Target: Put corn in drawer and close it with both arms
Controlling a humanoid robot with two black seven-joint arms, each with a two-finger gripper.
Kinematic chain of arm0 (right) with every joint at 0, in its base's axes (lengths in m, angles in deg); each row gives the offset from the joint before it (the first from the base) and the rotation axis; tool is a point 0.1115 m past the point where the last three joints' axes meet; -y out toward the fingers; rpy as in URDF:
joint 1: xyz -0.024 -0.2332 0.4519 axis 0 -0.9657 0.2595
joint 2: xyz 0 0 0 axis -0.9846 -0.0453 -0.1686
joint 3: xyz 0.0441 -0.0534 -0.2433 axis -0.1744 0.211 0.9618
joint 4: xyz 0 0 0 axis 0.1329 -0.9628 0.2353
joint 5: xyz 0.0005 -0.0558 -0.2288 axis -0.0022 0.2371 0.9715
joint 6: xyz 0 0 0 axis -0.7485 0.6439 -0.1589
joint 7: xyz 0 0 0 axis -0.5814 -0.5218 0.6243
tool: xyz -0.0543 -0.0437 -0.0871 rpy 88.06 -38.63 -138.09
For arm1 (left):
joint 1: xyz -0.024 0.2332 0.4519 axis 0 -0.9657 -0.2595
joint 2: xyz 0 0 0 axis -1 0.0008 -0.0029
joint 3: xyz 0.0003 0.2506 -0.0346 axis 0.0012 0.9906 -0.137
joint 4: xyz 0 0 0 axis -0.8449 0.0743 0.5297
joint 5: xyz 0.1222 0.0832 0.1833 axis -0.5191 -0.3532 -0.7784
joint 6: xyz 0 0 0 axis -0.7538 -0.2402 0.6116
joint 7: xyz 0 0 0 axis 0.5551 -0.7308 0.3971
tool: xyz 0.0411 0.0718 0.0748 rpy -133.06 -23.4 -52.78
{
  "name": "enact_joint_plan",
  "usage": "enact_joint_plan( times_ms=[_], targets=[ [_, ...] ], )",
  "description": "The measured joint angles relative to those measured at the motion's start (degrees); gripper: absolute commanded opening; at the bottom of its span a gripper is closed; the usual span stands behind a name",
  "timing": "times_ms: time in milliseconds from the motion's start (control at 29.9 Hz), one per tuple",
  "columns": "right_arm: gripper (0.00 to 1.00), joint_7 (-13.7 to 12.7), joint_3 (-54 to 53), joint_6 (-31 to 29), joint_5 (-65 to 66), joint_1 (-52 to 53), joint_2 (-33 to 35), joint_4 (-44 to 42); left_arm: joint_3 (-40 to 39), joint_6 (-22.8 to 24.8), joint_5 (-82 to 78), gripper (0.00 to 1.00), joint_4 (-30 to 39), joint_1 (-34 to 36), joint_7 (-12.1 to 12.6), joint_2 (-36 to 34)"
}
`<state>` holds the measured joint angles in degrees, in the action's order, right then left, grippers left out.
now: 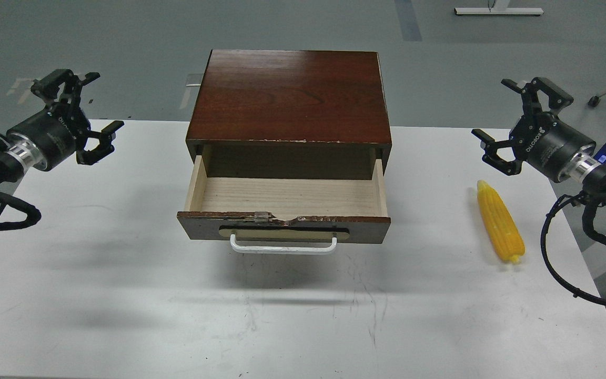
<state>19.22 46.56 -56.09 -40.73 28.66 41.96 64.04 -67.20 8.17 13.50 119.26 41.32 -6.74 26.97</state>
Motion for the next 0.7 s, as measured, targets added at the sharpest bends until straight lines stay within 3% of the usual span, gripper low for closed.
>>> enact_joint_plan(
  times_ms=[200, 535, 702],
  targets=[
    [1.0, -2.46, -0.91, 3.32, -0.39, 0.54, -0.87, 0.03, -0.08, 0.02, 0.71, 0.98, 1.06, -1.8, -0.64, -0.36],
    [1.0, -2.83, -0.51, 4.18, -0.2, 2.77, -1.28, -0.53, -0.1, 0.02, 0.75, 0.98, 1.64, -3.65, -0.69, -0.42],
    [1.0, -2.83, -1.03, 4.33, -0.34, 2.85, -1.57, -0.71, -0.73, 0.02, 0.79, 0.98, 6.72, -6.16, -0.7, -1.72]
  ],
)
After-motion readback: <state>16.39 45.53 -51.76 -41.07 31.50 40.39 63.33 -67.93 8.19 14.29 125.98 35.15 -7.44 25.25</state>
